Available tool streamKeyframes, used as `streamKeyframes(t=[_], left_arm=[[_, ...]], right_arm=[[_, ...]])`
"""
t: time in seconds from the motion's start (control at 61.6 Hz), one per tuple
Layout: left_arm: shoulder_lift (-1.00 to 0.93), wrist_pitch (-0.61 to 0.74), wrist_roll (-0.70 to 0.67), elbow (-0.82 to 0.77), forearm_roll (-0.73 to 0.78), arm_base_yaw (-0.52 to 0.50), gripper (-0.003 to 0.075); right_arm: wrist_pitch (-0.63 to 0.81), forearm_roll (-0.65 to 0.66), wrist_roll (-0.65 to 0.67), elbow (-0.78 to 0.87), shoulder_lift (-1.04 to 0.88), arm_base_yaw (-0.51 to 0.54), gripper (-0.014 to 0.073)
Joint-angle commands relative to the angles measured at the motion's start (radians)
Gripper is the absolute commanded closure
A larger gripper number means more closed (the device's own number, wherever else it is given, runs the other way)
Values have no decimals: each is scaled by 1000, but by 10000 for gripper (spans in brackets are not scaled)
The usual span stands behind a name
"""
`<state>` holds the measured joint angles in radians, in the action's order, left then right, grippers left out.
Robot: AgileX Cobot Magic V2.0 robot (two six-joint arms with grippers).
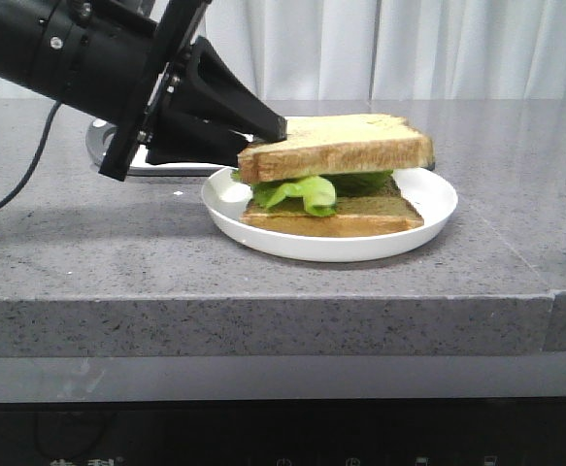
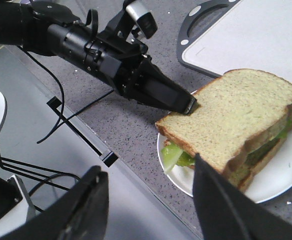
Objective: Left arm grabs bread, right arm adds lettuce
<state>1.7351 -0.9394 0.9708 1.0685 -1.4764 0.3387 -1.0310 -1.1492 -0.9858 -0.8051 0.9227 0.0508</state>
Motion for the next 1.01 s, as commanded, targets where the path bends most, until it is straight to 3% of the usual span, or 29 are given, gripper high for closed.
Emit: streamKeyframes(t=[0.0, 0.146, 0.244, 0.455, 0.569, 0.666, 0.991], left_arm=[[-69, -35, -2, 30, -50, -3, 350], [-147, -30, -47, 30, 24, -3, 351], [-231, -4, -134, 30, 171, -3, 351], [-439, 67, -426, 30, 629, -3, 352], [-557, 66, -614, 30, 887, -3, 352], [-657, 66, -781, 20, 1101, -3, 352], [-928, 66, -1172, -97, 1604, -3, 352]], right_arm=[[15, -23, 2, -26, -11, 6, 188], [24, 68, 92, -26, -34, 6, 188], [37, 191, 187, -29, -60, 6, 188], [47, 560, 533, -62, -154, 6, 188], [-4, 782, 742, -117, -190, 6, 188], [-53, 907, 845, -148, -206, 6, 188], [-58, 956, 879, -154, -280, 6, 188]])
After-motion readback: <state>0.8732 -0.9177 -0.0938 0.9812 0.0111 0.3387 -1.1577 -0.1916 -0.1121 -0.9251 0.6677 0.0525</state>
